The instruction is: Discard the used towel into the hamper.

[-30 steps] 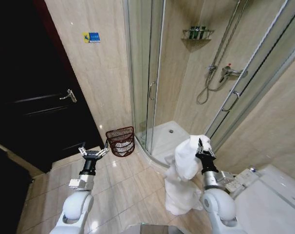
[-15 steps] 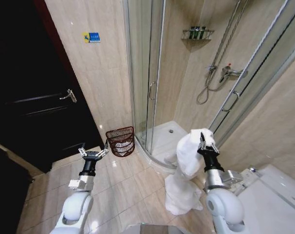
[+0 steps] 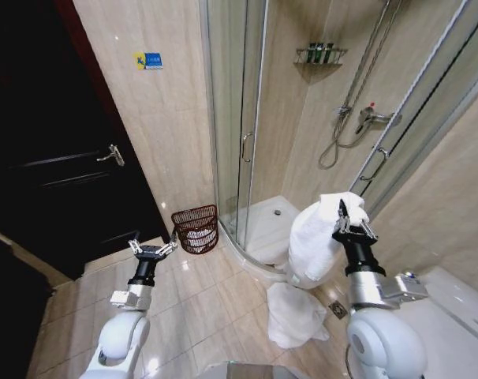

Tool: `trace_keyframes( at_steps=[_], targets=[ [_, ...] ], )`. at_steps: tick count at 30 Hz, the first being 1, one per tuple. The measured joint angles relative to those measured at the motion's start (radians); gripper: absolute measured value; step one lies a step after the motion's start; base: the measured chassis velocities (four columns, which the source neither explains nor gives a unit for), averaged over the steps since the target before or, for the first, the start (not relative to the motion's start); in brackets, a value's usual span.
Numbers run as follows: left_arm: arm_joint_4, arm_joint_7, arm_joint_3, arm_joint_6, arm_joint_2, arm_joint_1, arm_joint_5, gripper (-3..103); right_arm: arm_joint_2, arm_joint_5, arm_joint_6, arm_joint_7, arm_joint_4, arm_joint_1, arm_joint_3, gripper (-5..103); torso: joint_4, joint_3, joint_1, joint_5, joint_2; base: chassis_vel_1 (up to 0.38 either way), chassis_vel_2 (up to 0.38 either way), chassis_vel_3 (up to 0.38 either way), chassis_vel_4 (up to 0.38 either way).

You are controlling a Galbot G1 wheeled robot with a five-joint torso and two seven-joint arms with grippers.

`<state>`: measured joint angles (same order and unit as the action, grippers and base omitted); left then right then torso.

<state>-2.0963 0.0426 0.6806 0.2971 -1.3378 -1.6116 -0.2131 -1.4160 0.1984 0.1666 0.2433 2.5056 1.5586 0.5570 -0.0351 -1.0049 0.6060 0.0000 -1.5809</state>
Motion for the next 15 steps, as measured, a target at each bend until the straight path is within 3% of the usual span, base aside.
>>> trace_keyframes(
  at_steps=[15],
  targets=[
    [0.0, 0.005, 0.005, 0.007, -0.006, -0.003, 0.018, 100, -0.028, -0.059, -0.053, -0.007, -0.003, 0.027, -0.011, 5, -0.0002, 0.0, 0.0, -0.0001, 0.0, 0.042, 0.041, 0.043, 0.039]
  ],
)
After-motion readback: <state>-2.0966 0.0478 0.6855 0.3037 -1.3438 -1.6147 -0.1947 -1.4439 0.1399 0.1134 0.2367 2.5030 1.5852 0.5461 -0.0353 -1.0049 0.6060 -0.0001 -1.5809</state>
